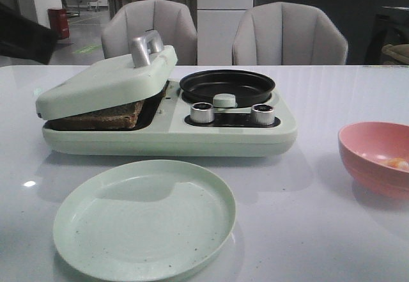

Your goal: Make breakfast with bread and shrimp

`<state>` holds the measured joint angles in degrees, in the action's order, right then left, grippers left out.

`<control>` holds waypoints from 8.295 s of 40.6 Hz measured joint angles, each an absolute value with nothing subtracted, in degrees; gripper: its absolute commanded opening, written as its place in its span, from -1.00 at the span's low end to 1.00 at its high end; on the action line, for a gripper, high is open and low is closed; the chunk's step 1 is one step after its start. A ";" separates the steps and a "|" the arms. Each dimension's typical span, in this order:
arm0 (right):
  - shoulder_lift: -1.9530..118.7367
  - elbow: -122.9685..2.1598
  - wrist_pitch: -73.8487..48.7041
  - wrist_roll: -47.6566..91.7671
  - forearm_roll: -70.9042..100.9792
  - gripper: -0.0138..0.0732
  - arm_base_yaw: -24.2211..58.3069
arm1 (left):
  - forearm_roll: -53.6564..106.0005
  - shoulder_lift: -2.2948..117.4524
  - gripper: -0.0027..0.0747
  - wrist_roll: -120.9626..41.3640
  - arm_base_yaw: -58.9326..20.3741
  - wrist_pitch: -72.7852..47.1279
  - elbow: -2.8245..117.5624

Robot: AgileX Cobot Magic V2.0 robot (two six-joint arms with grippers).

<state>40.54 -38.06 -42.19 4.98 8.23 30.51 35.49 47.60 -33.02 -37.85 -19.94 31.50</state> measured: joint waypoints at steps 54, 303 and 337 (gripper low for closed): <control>57.99 -48.16 -46.95 4.16 8.13 0.42 6.26 | 37.38 36.10 -0.68 -33.02 -38.65 -25.18 29.58; 97.42 -61.40 -40.76 5.04 6.16 -0.55 -7.08 | 37.38 36.10 -0.68 -33.02 -38.65 -25.27 29.58; 84.74 -60.70 -38.80 5.80 7.76 0.26 -2.58 | 37.38 36.10 -0.68 -33.02 -38.65 -25.27 29.58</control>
